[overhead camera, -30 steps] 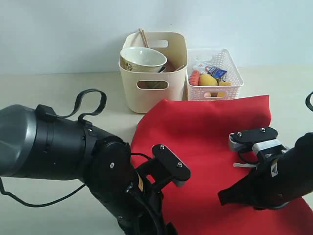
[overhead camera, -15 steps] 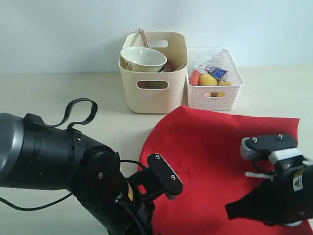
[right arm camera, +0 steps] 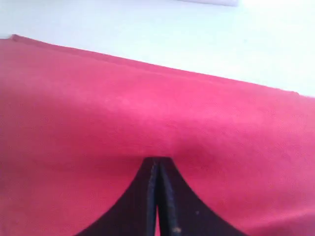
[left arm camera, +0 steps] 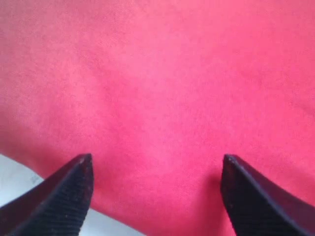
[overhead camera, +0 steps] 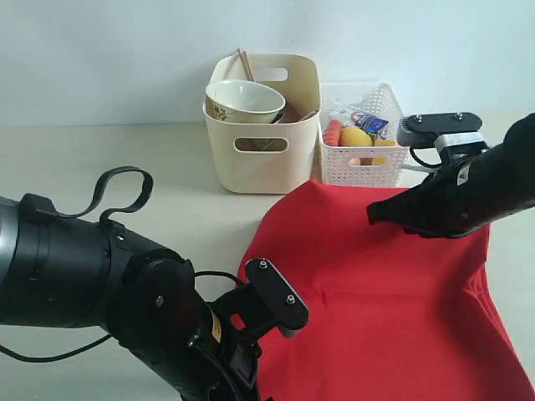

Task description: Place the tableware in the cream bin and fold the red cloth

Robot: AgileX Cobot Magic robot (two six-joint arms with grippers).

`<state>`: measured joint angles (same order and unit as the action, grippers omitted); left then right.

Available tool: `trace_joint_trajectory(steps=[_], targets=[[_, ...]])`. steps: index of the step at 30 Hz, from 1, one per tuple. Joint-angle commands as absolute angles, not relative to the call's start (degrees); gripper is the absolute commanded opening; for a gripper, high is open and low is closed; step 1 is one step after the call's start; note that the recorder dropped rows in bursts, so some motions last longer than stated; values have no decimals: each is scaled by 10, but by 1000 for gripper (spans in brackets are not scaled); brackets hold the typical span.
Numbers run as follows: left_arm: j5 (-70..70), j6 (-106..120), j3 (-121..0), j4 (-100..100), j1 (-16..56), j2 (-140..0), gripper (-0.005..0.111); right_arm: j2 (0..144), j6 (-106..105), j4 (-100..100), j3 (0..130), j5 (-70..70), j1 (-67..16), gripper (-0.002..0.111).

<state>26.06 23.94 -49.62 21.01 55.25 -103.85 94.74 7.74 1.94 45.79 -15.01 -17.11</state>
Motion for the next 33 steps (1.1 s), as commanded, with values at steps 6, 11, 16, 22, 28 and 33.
trace_joint_trajectory(steps=[6,11,16,22,28,33], targets=[[249,237,-493,217,554,-1035,70,1083,76,-14,502,-148,-129,0],[231,237,-493,214,554,-1031,70,1048,76,-13,502,-159,-140,0],[206,235,-493,214,552,-976,70,938,13,46,502,-167,-216,0],[210,216,-475,212,520,-883,67,921,-83,133,505,-165,-267,0],[205,188,-417,211,441,-780,66,996,-123,172,548,-167,-267,0],[180,172,-373,212,394,-686,66,1082,-123,186,624,-178,-267,0]])
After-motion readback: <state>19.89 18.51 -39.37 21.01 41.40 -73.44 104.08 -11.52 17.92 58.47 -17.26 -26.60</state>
